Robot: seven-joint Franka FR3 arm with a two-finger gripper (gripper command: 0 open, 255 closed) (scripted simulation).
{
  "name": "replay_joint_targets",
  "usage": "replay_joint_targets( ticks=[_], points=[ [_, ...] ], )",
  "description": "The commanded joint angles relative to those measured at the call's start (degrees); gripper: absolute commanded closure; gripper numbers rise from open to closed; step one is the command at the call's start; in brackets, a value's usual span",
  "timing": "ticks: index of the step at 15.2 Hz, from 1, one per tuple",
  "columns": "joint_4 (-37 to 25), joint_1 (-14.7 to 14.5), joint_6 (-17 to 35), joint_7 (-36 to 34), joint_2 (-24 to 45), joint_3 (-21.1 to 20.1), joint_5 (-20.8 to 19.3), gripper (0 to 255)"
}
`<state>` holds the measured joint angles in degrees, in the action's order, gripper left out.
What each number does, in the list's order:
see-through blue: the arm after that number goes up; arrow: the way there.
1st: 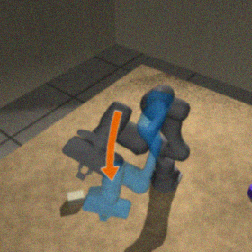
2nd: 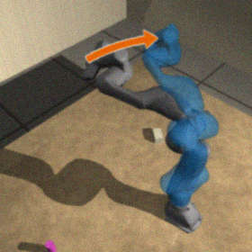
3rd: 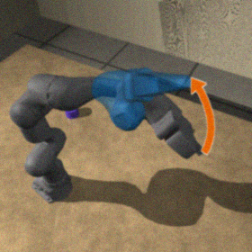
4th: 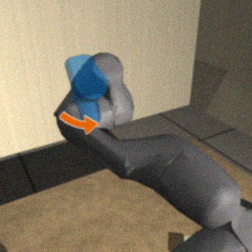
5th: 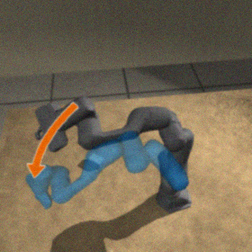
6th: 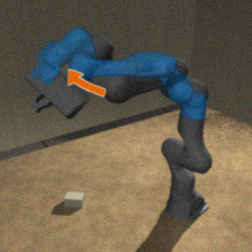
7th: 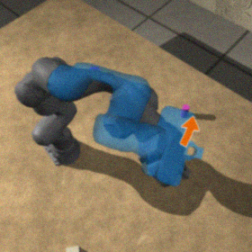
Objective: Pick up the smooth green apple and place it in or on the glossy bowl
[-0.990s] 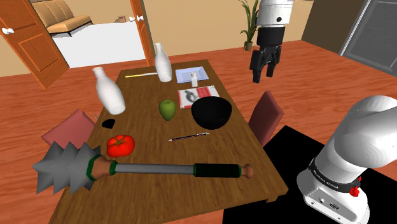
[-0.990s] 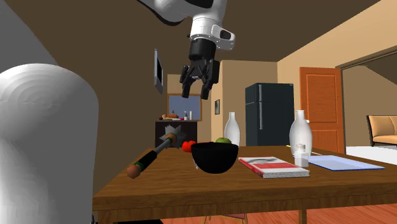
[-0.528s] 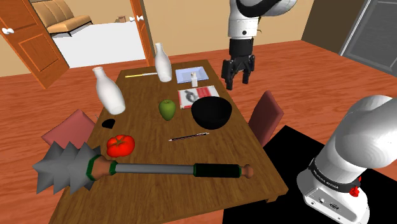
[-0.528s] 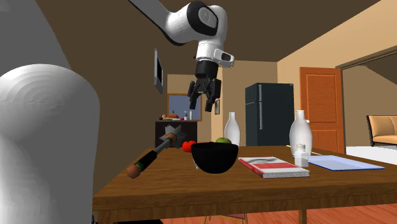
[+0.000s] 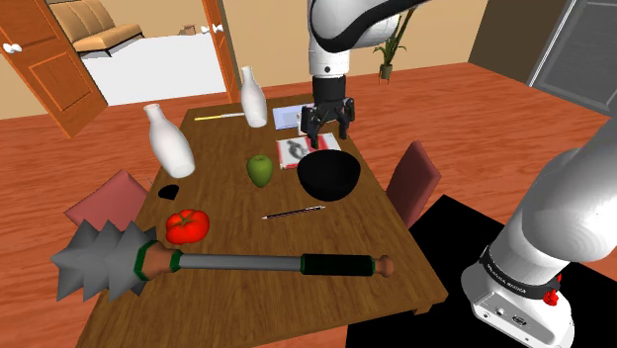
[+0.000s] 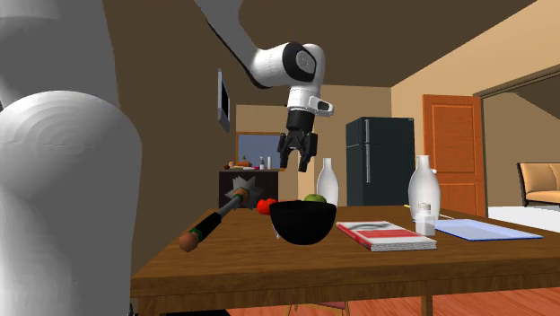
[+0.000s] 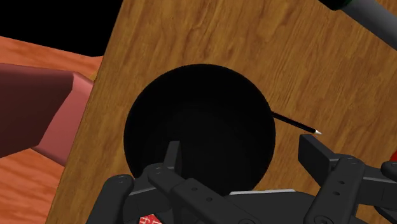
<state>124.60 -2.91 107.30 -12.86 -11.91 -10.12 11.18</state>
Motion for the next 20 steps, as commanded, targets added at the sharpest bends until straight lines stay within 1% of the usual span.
replay_joint_targets(
  ticks=[1, 5, 9, 12, 16, 20],
  points=[
    [-3.04, -0.39, 1.99, -2.45, 4.76, -1.17, -0.51, 0],
    [-10.34, -1.31, 3.92, -7.03, 13.69, -2.6, -2.33, 0],
    [-18.99, -2.72, 4.6, -11.49, 22.89, -3.25, -4.69, 0],
    [-26.56, -4.15, 4.19, -14.57, 30.02, -3.23, -6.52, 0],
    [-38.1, -6.34, 2.34, -18.07, 39.7, -2.75, -8.71, 0],
    [-35.98, -6.56, 5.12, -18.09, 40.35, -2.7, -8.76, 0]
  ],
)
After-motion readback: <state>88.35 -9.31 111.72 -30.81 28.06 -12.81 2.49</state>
